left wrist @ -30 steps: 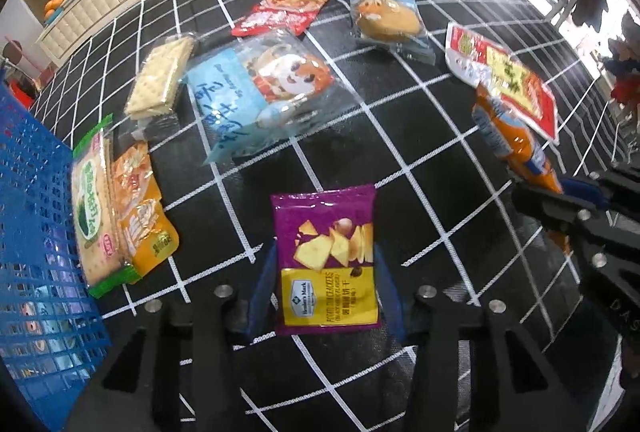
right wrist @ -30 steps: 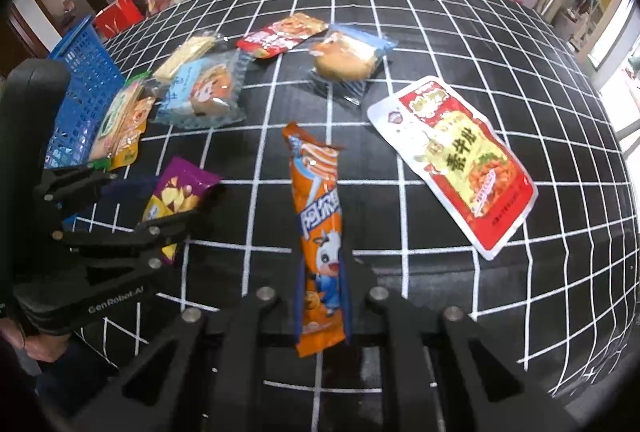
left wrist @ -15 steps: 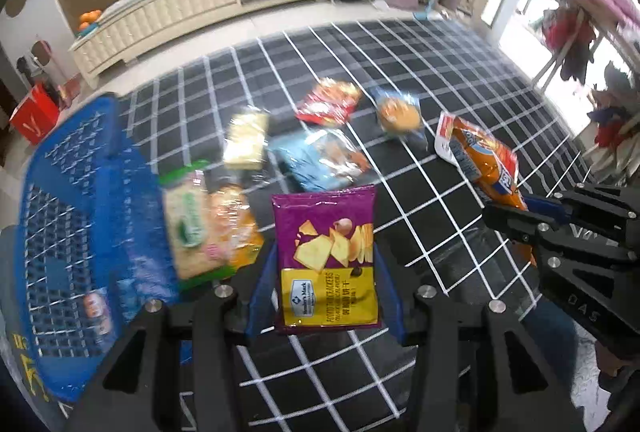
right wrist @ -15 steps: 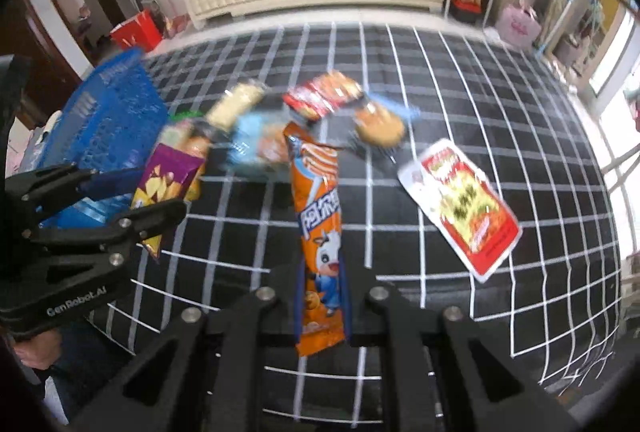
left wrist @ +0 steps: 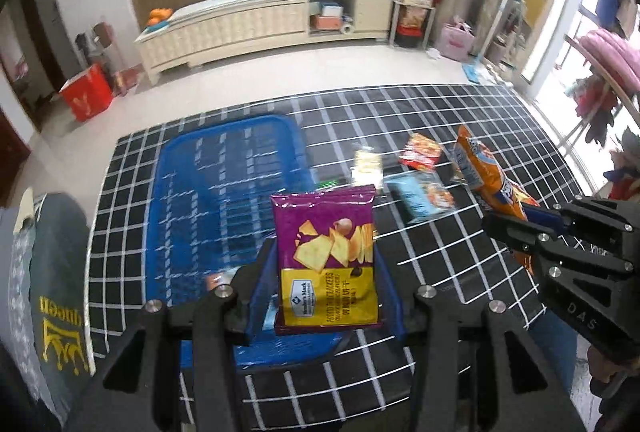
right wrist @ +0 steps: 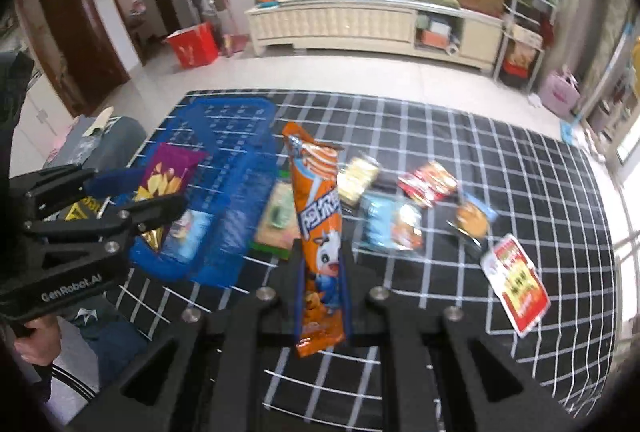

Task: Organize snacks
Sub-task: 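Lift both snacks, carry them over the blue basket and release them inside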

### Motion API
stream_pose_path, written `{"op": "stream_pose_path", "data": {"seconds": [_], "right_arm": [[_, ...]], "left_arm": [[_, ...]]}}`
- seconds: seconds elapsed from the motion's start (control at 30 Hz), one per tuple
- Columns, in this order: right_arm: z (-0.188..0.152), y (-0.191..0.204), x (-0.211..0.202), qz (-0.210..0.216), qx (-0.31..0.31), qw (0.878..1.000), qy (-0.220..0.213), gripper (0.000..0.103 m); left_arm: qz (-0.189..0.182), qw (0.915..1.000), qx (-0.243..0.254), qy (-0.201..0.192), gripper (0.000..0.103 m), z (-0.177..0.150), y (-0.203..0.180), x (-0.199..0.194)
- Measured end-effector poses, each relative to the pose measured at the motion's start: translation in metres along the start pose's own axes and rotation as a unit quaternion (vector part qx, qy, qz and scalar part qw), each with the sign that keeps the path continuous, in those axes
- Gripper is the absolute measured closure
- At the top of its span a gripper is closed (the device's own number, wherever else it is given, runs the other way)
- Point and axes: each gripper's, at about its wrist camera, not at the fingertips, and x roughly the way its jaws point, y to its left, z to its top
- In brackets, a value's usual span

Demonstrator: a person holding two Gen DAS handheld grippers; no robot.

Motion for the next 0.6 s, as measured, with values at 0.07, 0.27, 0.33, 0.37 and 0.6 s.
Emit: {"op": "stream_pose_path", "data": {"seconds": [0.07,0.27,0.33,0.37,0.6], "right_arm": [[0.005,0.013,0.004,0.009,-0.009,1.000,0.001,0.085],[0.018,0.056,0.031,0.029,-0.039,0.999,0.016,0.085],[0.021,0.068,0.040,0.032,-0.048,0.998,0.022,0.085],[0.022,0.074,0.044,0.035,-0.053,0.998,0.025,0.085],[0.029,0.101,0.077,0.033,-0.078,0.995,0.052,0.085]], "left_arm": [[0.008,0.9999,-0.012,0.003,0.059,-0.005,0.017,-0.002],[0.025,0.9986,-0.044,0.015,0.058,-0.017,0.060,0.006],[0.032,0.9977,-0.054,0.024,0.058,-0.022,0.074,0.013],[0.031,0.9976,-0.057,0.026,0.058,-0.024,0.079,0.014],[0.029,0.9956,-0.072,0.052,0.058,-0.034,0.102,0.038]]}}
